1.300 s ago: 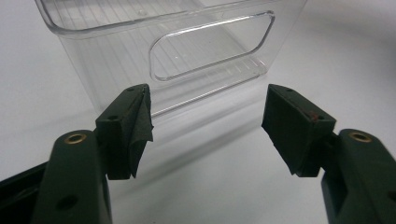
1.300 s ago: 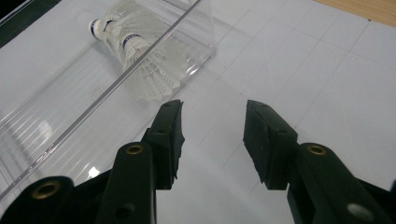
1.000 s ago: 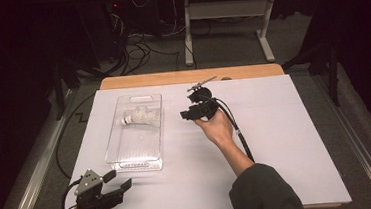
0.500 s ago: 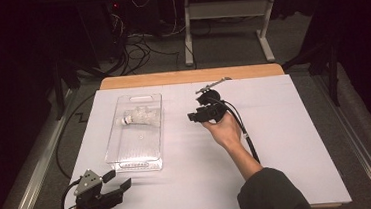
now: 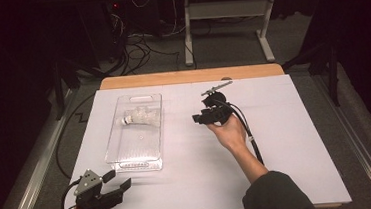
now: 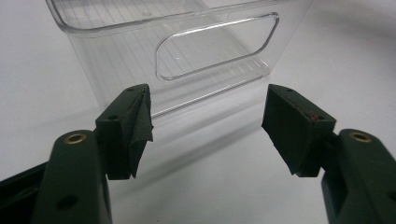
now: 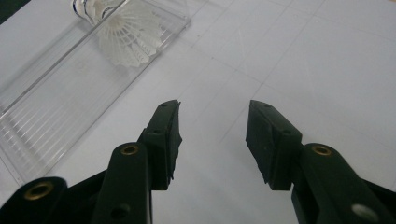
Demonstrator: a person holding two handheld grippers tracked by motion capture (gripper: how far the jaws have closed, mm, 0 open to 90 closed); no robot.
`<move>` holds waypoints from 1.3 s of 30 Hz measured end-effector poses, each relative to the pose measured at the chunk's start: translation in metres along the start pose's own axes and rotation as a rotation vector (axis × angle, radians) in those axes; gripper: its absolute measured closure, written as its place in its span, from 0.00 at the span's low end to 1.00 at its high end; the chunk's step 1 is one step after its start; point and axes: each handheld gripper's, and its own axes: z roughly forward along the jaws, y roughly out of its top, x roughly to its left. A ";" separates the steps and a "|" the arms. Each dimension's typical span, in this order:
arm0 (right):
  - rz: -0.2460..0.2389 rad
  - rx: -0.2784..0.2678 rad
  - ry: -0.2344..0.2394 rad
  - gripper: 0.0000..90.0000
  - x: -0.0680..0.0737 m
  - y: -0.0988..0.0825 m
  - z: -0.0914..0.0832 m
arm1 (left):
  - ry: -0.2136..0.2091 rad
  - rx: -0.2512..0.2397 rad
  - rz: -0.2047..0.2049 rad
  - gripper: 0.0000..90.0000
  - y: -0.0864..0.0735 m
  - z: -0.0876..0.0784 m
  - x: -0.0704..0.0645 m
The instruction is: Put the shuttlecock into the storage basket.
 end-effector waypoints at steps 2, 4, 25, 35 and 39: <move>0.002 -0.002 0.000 0.61 -0.001 -0.002 -0.001 | 0.000 0.001 0.001 0.37 0.000 0.000 0.000; 0.007 -0.002 -0.001 0.61 -0.003 -0.004 -0.003 | -0.001 0.001 0.001 0.38 0.000 0.000 0.000; 0.051 -0.004 -0.021 0.61 -0.023 -0.025 -0.014 | 0.005 -0.001 -0.003 0.38 0.000 0.000 0.000; 0.071 -0.011 -0.029 0.61 -0.031 -0.032 -0.020 | 0.007 -0.002 -0.004 0.37 0.000 0.000 0.000; 0.079 -0.015 -0.029 0.61 -0.033 -0.035 -0.022 | 0.007 -0.001 -0.003 0.38 0.000 0.000 0.000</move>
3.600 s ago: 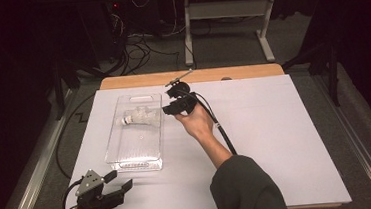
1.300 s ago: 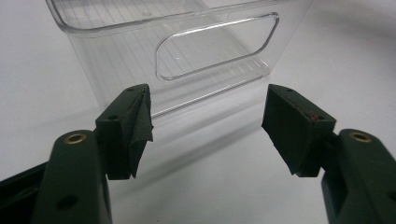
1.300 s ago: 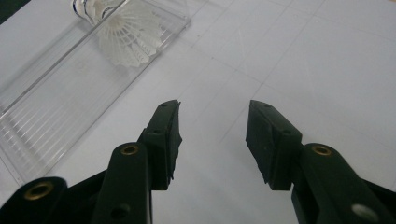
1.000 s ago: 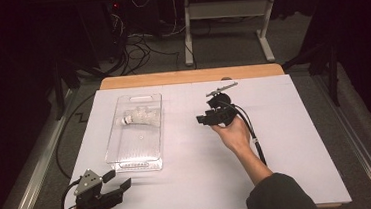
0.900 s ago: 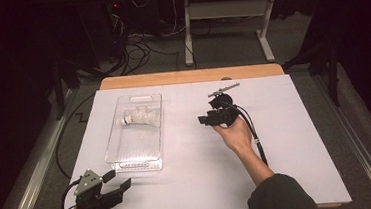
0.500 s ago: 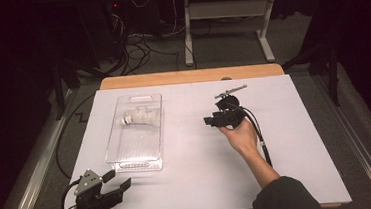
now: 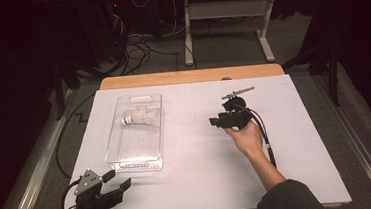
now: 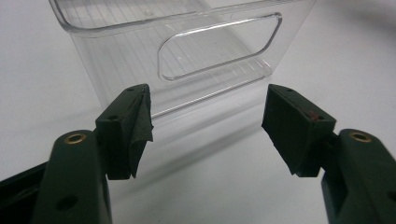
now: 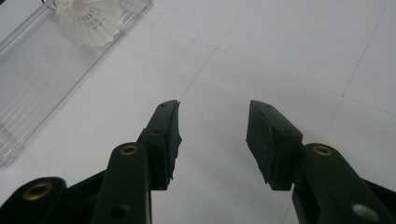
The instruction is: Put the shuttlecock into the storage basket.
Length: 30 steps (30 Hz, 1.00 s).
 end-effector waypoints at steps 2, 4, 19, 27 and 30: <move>0.000 -0.004 -0.001 0.61 -0.001 -0.001 -0.001 | 0.000 0.000 -0.001 0.38 0.000 0.000 0.000; 0.002 -0.004 -0.004 0.61 -0.003 -0.003 -0.002 | 0.001 0.001 0.000 0.37 0.000 0.000 0.000; 0.032 -0.021 0.005 0.60 -0.011 -0.012 -0.011 | 0.001 0.002 -0.001 0.37 0.000 0.000 0.000; 0.033 -0.024 0.000 0.60 -0.014 -0.016 -0.015 | 0.002 0.001 -0.003 0.38 0.000 0.000 0.000; 0.030 -0.025 -0.003 0.59 -0.016 -0.018 -0.017 | 0.002 0.001 -0.003 0.37 0.000 0.000 0.000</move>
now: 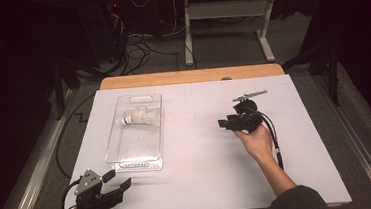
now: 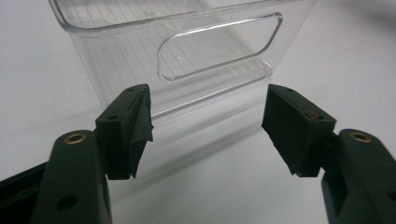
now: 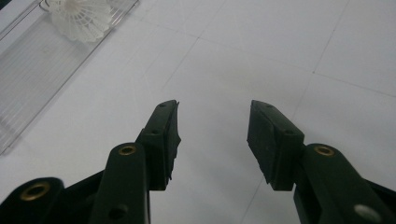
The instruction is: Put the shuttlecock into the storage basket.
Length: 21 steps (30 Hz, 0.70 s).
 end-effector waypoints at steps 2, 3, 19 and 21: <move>0.001 0.003 -0.004 0.59 -0.001 -0.001 -0.001 | 0.000 0.000 0.000 0.38 0.000 0.000 0.000; 0.000 0.005 -0.006 0.59 -0.001 -0.001 -0.002 | 0.000 0.000 0.000 0.38 0.000 0.000 0.000; 0.017 -0.006 -0.021 0.59 -0.011 -0.014 -0.015 | -0.001 0.000 -0.001 0.38 0.000 0.000 0.000; 0.016 -0.007 -0.023 0.59 -0.013 -0.016 -0.016 | -0.001 0.001 0.000 0.38 0.000 0.000 0.000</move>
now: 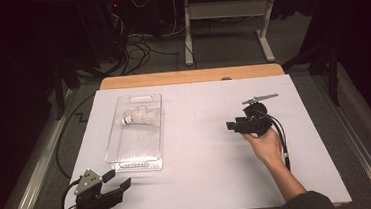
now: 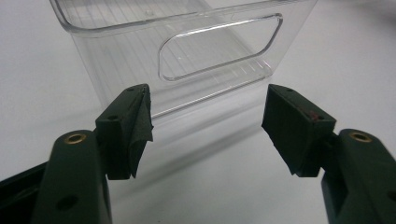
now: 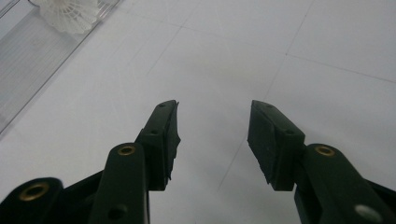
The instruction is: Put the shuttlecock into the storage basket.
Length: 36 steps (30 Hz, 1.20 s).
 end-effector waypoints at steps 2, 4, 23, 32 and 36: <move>0.007 0.003 -0.003 0.59 -0.001 -0.002 -0.001 | 0.000 0.000 0.000 0.37 0.000 0.000 0.000; 0.009 0.001 -0.005 0.59 -0.002 -0.004 -0.003 | 0.000 0.000 0.000 0.37 0.000 0.000 0.000; 0.026 -0.023 -0.007 0.57 -0.014 -0.022 -0.018 | 0.000 0.003 0.001 0.38 0.000 0.001 0.000; 0.020 -0.028 -0.011 0.54 -0.016 -0.030 -0.024 | 0.000 0.002 0.000 0.38 0.000 0.001 0.000; 0.018 -0.038 -0.012 0.54 -0.017 -0.033 -0.027 | 0.000 0.002 0.000 0.38 0.000 0.001 0.000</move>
